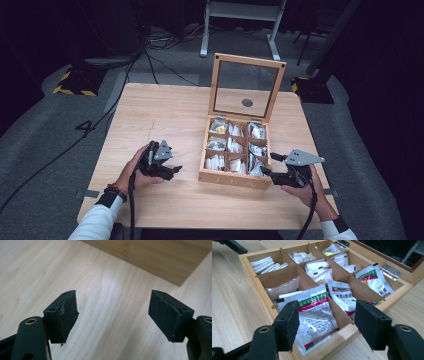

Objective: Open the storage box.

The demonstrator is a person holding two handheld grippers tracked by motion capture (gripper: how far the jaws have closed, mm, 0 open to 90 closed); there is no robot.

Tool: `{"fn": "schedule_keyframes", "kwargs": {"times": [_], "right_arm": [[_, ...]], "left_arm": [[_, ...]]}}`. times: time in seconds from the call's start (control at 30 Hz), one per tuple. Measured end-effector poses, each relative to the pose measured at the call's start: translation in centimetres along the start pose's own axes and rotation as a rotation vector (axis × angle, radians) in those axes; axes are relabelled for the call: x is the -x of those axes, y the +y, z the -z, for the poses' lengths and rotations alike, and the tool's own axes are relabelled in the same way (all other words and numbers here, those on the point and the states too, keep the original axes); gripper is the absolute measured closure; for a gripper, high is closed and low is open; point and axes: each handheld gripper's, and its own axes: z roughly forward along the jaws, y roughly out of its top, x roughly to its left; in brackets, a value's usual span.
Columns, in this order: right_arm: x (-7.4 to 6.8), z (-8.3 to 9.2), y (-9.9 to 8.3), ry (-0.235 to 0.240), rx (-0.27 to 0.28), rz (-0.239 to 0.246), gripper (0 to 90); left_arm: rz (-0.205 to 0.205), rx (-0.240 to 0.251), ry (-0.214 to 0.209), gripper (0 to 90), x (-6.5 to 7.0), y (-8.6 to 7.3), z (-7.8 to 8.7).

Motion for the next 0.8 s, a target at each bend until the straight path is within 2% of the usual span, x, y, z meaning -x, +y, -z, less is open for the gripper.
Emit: {"fn": "schedule_keyframes", "kwargs": {"times": [0.03,0.07,0.1,0.2,0.3,0.4,0.5,0.6,0.7,0.8], "right_arm": [[0.0,0.0,0.0,0.000,0.000,0.000,36.9],[-0.3,-0.3,0.2,0.011,-0.004,0.008,37.4],[-0.5,-0.5,0.2,0.015,-0.007,0.012,37.3],[-0.8,-0.9,0.4,0.021,-0.008,0.016,37.2],[-1.3,-1.4,0.8,0.035,-0.005,0.019,36.6],[-1.6,-1.6,1.0,0.042,-0.004,0.021,36.2],[-2.0,-2.0,1.3,0.049,-0.002,0.022,35.8],[-2.4,-2.4,1.6,0.051,0.005,0.026,35.7],[-2.7,-2.9,1.9,0.039,0.001,0.032,35.7],[-2.6,-3.1,1.9,0.024,-0.005,0.028,35.9]], "left_arm": [[0.000,0.000,0.000,22.7,0.0,0.0,0.0],[0.022,0.004,-0.032,21.5,0.0,-0.3,0.1],[0.025,0.009,-0.041,21.7,0.0,-0.4,0.2],[0.011,0.027,-0.026,22.8,0.2,-0.7,0.3],[0.008,-0.001,-0.042,21.8,0.6,-1.4,0.0],[0.005,0.004,-0.024,22.5,1.1,-1.9,-0.2],[0.007,-0.021,-0.038,21.7,1.4,-2.2,-0.4],[0.005,-0.015,-0.035,21.7,1.7,-2.5,-0.3],[-0.009,-0.033,-0.030,21.6,1.9,-2.8,-0.5],[-0.005,-0.039,-0.038,21.6,1.9,-3.1,-0.6]]}}
